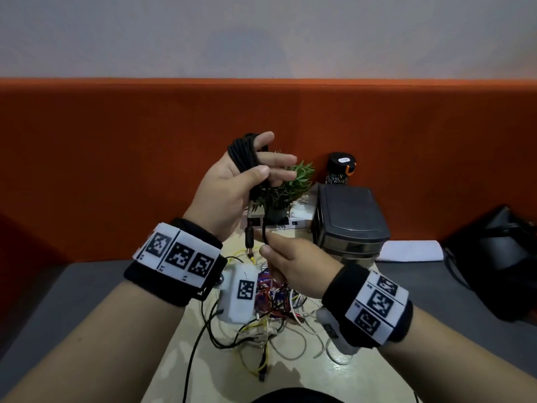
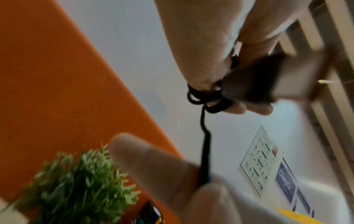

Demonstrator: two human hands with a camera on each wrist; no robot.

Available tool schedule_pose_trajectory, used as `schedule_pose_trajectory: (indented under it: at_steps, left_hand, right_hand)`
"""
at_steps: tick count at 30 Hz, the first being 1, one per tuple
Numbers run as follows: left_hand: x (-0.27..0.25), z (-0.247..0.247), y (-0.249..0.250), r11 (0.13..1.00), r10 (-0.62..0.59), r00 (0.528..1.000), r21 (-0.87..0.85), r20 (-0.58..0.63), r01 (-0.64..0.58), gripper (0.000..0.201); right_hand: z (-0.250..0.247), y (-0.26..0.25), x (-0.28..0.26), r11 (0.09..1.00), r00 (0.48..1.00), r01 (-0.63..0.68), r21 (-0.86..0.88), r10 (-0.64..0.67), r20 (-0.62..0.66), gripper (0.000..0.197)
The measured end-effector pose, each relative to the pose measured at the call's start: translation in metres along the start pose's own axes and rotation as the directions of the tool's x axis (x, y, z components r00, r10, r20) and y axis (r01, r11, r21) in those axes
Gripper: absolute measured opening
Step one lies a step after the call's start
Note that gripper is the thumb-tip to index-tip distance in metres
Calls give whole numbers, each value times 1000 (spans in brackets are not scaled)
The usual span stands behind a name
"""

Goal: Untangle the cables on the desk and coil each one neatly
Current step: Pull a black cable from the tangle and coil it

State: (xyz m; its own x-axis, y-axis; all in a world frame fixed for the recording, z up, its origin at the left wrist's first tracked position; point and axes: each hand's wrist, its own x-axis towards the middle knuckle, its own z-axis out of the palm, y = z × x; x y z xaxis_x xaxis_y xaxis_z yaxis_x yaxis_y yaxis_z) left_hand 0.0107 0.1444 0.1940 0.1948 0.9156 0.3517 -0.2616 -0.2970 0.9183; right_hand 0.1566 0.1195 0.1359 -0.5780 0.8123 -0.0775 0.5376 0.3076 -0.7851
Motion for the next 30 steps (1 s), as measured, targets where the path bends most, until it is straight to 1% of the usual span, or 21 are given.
schedule_pose_trajectory:
  at_steps: [2, 4, 6, 8, 9, 11, 12, 13, 15, 18, 19, 21, 23, 24, 26, 28, 29, 30]
  left_hand:
    - [-2, -2, -6, 994, -27, 1000, 108, 7, 26, 43]
    - [-5, -3, -13, 961, -61, 997, 272, 36, 49, 41]
    - [-7, -4, -19, 891, -93, 991, 451, 94, 41, 31]
    - [-11, -5, -24, 806, -117, 986, 592, 118, 24, 15]
    - [-14, -4, -23, 799, -139, 982, 600, 127, 36, 23]
    - [-20, -2, -24, 846, -153, 972, 532, 178, 35, 59]
    - [-22, 0, -24, 870, -151, 967, 491, 205, 32, 70]
    - [-24, 1, -23, 885, -149, 964, 464, 222, 30, 72]
    - [-27, 2, -23, 912, -158, 959, 408, 235, 50, 66]
    - [-28, 2, -19, 966, -212, 946, 199, 246, 165, 28]
    - [-27, 2, -17, 972, -214, 945, 153, 249, 179, 23]
    - [-26, 1, -12, 985, -170, 949, 58, 265, 161, 25]
    - [-23, -1, -4, 987, -101, 950, -93, 296, 134, 31]
    - [-21, -2, 0, 978, -72, 949, -165, 307, 128, 35]
    - [-17, -1, 8, 957, -7, 957, -275, 289, 90, 37]
    - [-13, 2, 16, 933, 65, 971, -359, 230, 22, 39]
    - [-10, 2, 19, 929, 91, 978, -369, 187, -16, 39]
    - [-7, 1, 22, 939, 109, 985, -339, 136, -57, 38]
  right_hand:
    - [-8, -10, -5, 974, 999, 38, -222, -31, 36, 20]
    - [-17, -20, -10, 940, 996, 87, -331, -79, 36, 18]
    - [-25, -26, -13, 909, 988, 145, -391, -153, 10, 24]
    - [-35, -31, -15, 908, 977, 162, -387, -204, -68, 24]
    - [-42, -34, -16, 916, 969, 166, -365, -221, -114, 22]
    - [-54, -38, -17, 939, 948, 197, -281, -256, -190, 13]
    - [-59, -39, -17, 947, 935, 226, -229, -276, -221, 11]
    - [-64, -39, -16, 953, 924, 252, -167, -289, -252, 14]
    - [-73, -37, -14, 950, 902, 308, -44, -307, -304, 17]
    - [-81, -36, -11, 922, 876, 379, 78, -330, -352, 16]
    - [-81, -35, -8, 908, 866, 401, 124, -331, -375, 17]
    - [-79, -32, -3, 864, 839, 445, 235, -311, -447, 15]
    - [-74, -28, 5, 823, 816, 466, 325, -258, -517, 15]
    - [-70, -24, 8, 805, 817, 460, 375, -218, -534, 16]
    - [-55, -16, 15, 763, 843, 415, 496, -116, -526, 19]
    - [-36, -6, 21, 759, 889, 341, 555, -68, -454, 24]
    - [-26, -2, 21, 770, 914, 301, 563, -66, -399, 27]
    - [-16, 0, 21, 785, 940, 256, 564, -64, -336, 30]
